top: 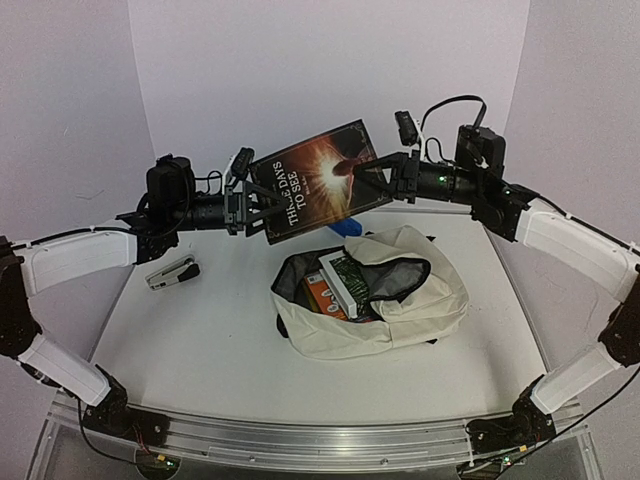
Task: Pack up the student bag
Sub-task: Pick up the book from the center of the board.
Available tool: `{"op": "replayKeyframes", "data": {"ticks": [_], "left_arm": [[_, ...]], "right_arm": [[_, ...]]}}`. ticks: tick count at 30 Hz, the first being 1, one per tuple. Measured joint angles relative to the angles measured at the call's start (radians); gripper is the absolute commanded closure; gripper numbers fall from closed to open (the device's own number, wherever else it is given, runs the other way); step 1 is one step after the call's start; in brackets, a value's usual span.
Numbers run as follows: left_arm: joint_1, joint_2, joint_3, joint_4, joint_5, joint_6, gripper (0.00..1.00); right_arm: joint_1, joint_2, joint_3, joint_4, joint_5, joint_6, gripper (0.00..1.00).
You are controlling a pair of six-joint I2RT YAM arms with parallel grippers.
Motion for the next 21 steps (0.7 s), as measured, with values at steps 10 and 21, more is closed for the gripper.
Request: {"op": "replayKeyframes", "data": {"ticks": [10, 21], "left_arm": [[-0.001, 0.004, -0.030, 0.252, -0.036, -0.099, 0.53], [-0.001, 0.017, -0.044, 0.370, -0.042, -0.181, 0.73]], "right_arm": [[0.000, -0.002, -0.045, 0.064, -0.020, 0.022, 1.00], [0.009, -0.082, -0.100, 0.080, 0.071, 0.019, 1.00]]}}
